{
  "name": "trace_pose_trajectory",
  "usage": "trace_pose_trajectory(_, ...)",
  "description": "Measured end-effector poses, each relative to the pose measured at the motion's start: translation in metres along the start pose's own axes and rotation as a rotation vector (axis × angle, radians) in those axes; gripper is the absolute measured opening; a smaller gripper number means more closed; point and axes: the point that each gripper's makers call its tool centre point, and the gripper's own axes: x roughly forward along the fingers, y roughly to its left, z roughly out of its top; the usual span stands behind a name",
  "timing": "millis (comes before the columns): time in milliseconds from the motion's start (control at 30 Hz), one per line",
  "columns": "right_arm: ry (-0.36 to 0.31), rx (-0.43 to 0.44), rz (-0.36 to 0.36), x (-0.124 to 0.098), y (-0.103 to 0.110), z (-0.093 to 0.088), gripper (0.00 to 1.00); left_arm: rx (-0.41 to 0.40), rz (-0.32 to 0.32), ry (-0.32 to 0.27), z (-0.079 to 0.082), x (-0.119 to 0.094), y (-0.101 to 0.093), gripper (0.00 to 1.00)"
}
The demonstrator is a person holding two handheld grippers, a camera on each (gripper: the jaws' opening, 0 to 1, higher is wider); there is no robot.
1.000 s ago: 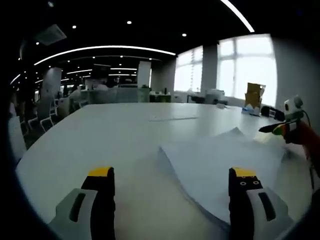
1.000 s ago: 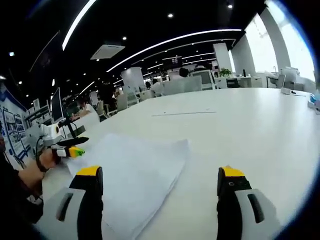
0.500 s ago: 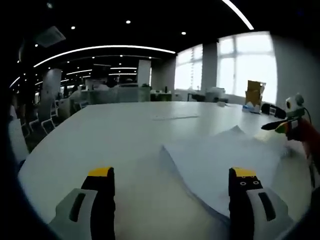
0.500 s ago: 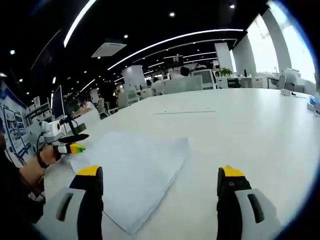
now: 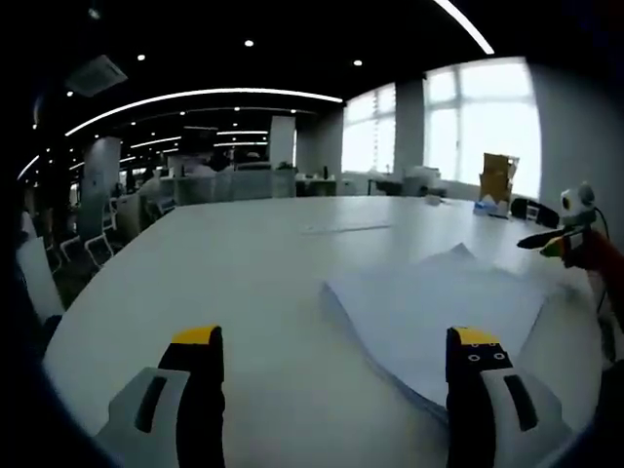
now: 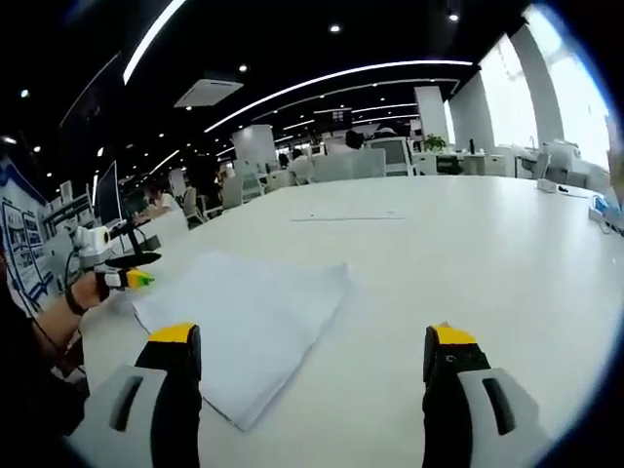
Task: Organize the stack of printing papers by aligning and flattening the scattered papers on the table
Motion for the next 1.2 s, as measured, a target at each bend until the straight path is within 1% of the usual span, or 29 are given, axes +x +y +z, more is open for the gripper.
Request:
trace_pose_trajectory(67, 0.013, -0.008, -0.001, -0.004, 0.001, -0.002, 0.9, -0.028, -0.011, -0.006, 0.002, -0.003, -0.001, 0.97)
trace_pose_trajectory(167, 0.025, -0.03, -0.011, -0.009, 0.0, -0.004, 0.9, -0.042, -0.021, -0.008, 0.005, -0.008, -0.002, 0.97)
trace_pose_trajectory(300, 0.049, -0.068, -0.035, -0.02, -0.003, -0.005, 0.9, -0.019, -0.013, 0.003, 0.007, -0.017, -0.006, 0.97)
trace_pose_trajectory(433, 0.046, -0.091, -0.038, -0.028, -0.002, -0.002, 0.9, -0.025, -0.012, 0.015, 0.007, -0.022, -0.005, 0.97)
trace_pose_trajectory(600, 0.036, -0.084, -0.045, -0.035, -0.004, 0.003, 0.9, -0.022, -0.012, 0.015, 0.011, -0.025, -0.005, 0.97)
trace_pose_trajectory(667, 0.036, -0.085, -0.047, -0.036, -0.004, 0.003, 0.9, -0.021, -0.012, 0.016, 0.011, -0.026, -0.004, 0.97)
trace_pose_trajectory(733, 0.032, -0.096, -0.043, -0.042, -0.001, 0.005, 0.9, -0.018, -0.015, 0.021, 0.012, -0.03, -0.006, 0.97)
trace_pose_trajectory(767, 0.033, -0.09, -0.037, -0.043, 0.0, 0.005, 0.9, -0.011, -0.017, 0.041, 0.01, -0.033, -0.007, 0.97)
trace_pose_trajectory(867, 0.037, -0.088, -0.038, -0.045, 0.001, 0.004, 0.9, 0.006, -0.024, 0.056, 0.008, -0.037, -0.01, 0.97)
trace_pose_trajectory(933, 0.048, -0.105, -0.045, -0.049, 0.002, 0.002, 0.9, 0.016, -0.03, 0.073, 0.007, -0.043, -0.013, 0.97)
trace_pose_trajectory(1200, 0.047, -0.108, -0.041, -0.059, 0.005, 0.004, 0.9, 0.024, -0.023, 0.071, 0.012, -0.055, -0.01, 0.97)
